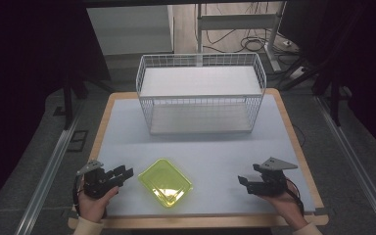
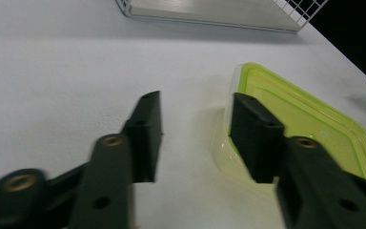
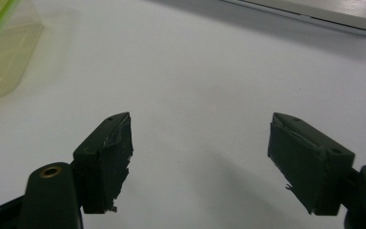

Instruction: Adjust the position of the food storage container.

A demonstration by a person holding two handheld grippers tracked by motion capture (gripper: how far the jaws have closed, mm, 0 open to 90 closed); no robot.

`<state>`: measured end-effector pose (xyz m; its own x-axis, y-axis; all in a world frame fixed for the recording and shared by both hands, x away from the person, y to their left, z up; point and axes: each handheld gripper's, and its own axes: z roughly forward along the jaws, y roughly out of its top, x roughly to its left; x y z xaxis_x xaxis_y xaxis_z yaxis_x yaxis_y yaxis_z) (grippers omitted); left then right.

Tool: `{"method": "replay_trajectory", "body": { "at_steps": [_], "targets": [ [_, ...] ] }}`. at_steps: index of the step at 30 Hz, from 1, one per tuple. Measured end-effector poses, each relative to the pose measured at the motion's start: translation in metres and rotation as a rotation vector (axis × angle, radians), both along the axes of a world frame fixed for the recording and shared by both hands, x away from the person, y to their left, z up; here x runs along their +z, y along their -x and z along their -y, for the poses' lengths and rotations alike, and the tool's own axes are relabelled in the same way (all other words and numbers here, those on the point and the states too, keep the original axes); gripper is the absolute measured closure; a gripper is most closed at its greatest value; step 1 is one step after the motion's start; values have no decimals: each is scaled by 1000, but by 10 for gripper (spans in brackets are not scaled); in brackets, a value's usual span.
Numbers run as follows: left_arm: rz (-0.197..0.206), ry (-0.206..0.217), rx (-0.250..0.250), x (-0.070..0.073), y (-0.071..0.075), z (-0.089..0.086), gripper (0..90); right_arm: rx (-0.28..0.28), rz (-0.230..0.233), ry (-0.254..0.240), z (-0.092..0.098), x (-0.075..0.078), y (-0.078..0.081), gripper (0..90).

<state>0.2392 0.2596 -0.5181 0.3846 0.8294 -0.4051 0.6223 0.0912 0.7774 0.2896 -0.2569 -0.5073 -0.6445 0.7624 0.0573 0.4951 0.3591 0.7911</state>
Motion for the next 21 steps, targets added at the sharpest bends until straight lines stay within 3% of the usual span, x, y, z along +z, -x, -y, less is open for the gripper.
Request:
{"method": "replay_trajectory", "body": {
  "at_steps": [1, 3, 5, 8, 20, 21],
  "targets": [
    [-1, -12, -7, 1, 1, -1, 659, 2, 2, 1, 0, 0, 0, 237],
    [-2, -20, -8, 1, 1, -1, 698, 1, 3, 2, 0, 1, 0, 238],
    [-12, -28, -21, 1, 0, -3, 809, 3, 9, -1, 1, 1, 0, 240],
    [-20, -37, -29, 0, -1, -4, 871, 4, 11, -2, 1, 1, 1, 241],
    [-46, -71, -56, -6, -4, -1, 894, 18, 11, 3, -2, 1, 2, 253],
    [-51, -76, -62, -7, -5, 0, 895, 30, 9, 1, -4, 2, 4, 289]
  ]
}}
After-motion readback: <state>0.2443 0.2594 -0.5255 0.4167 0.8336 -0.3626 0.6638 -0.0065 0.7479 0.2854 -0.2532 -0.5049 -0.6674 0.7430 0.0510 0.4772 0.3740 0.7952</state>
